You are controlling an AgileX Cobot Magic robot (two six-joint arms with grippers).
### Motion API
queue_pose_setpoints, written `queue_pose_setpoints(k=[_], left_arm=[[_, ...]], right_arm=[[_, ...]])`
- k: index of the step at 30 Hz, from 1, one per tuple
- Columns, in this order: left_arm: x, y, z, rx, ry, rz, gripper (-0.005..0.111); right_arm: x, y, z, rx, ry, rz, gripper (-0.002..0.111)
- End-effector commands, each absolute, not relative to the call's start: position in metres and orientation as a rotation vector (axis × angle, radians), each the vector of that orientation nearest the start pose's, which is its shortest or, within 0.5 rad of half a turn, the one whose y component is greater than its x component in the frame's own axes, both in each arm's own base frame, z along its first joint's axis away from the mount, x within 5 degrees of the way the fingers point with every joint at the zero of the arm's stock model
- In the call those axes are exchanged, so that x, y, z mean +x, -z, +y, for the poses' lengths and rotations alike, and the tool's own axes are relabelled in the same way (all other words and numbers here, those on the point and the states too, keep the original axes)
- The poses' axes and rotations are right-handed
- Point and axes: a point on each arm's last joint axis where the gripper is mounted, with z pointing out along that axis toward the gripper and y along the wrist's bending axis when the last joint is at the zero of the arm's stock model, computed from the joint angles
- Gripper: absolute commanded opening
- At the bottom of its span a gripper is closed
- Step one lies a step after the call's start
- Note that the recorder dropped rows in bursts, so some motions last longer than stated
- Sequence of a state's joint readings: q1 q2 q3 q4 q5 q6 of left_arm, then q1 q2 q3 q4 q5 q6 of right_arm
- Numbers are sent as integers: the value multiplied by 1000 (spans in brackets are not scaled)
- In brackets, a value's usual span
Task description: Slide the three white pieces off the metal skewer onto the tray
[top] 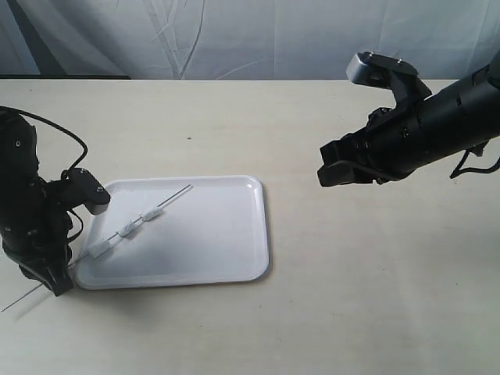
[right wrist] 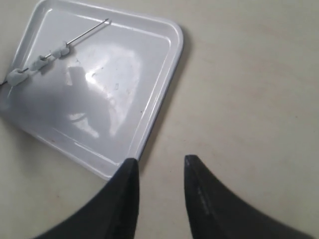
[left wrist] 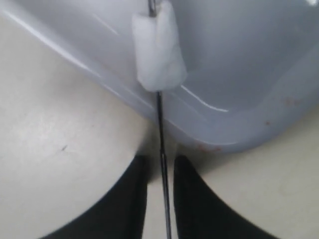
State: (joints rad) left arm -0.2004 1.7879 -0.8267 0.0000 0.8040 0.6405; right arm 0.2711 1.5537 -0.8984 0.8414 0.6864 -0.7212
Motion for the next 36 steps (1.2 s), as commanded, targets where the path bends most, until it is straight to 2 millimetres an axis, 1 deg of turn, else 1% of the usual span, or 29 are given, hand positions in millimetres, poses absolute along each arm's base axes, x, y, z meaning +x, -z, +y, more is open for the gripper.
queue_pose_setpoints(k=[1, 2, 6, 7, 9, 11, 16, 19, 20, 23, 26, 28, 31, 34, 36], left_arm=[[261, -121, -56, 1276, 86, 2979, 3], [261, -121, -57, 1269, 89, 2982, 0], [257, -122, -59, 1212, 157, 3030, 0], [256, -122, -60, 1190, 181, 3052, 0], [255, -126, -61, 1095, 181, 3083, 0], [255, -133, -61, 999, 169, 3095, 0], [245, -152, -60, 924, 186, 3147, 0], [240, -162, -62, 884, 251, 3152, 0], [238, -164, -64, 863, 282, 3152, 0], [235, -170, -68, 821, 365, 3157, 0], [232, -172, -68, 810, 387, 3178, 0], [230, -174, -69, 804, 412, 3186, 0], [229, -181, -72, 762, 462, 3156, 0], [228, -189, -73, 741, 475, 3114, 0], [226, -193, -74, 728, 491, 3100, 0]], right_arm=[[278, -222, 123, -440, -775, 2531, 31], [279, -222, 124, -400, -811, 2529, 31], [284, -218, 131, -287, -941, 2523, 31], [284, -213, 133, -254, -987, 2533, 31], [284, -204, 139, -212, -1115, 2538, 31], [286, -196, 145, -194, -1224, 2511, 31], [295, -175, 156, -85, -1486, 2439, 31], [297, -161, 167, -63, -1600, 2401, 31], [295, -155, 172, -79, -1606, 2405, 31], [289, -137, 191, -201, -1580, 2445, 33], [288, -121, 213, -280, -1555, 2488, 41], [291, -116, 224, -316, -1565, 2489, 42], [295, -109, 239, -326, -1583, 2505, 42], [298, -109, 256, -363, -1621, 2492, 42], [301, -109, 264, -356, -1650, 2495, 42]])
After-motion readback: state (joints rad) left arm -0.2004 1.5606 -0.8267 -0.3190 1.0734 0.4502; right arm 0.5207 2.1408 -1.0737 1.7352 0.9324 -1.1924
